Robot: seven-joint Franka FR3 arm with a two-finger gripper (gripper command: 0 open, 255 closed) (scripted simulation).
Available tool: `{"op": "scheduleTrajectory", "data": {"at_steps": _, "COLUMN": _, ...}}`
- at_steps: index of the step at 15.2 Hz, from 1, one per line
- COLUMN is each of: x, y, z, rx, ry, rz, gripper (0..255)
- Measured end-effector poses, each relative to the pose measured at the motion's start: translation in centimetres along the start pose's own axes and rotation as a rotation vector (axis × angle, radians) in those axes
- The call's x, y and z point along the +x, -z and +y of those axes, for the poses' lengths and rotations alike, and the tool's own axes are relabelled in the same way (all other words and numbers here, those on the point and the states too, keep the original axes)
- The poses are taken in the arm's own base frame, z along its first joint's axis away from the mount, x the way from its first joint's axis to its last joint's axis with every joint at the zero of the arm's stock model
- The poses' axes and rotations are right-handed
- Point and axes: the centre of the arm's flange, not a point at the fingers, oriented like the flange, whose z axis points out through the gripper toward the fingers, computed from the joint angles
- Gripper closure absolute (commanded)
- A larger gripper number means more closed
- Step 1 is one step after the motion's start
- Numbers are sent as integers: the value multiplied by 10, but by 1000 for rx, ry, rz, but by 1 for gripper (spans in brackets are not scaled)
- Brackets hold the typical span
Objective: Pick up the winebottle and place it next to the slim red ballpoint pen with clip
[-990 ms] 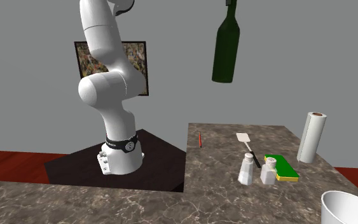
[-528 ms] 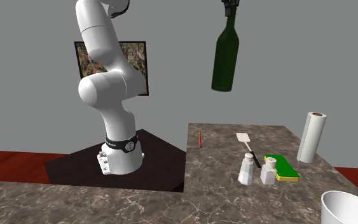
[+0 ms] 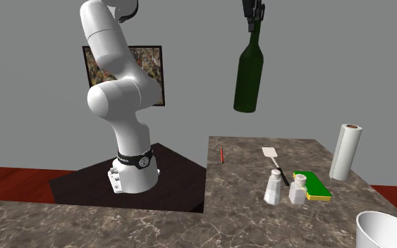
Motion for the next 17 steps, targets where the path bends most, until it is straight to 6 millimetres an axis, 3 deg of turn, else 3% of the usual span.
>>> {"op": "scheduleTrajectory", "data": {"at_steps": 17, "x": -10, "y": -89, "z": -3, "rx": 0, "ry": 0, "rz": 0, "gripper": 255}}
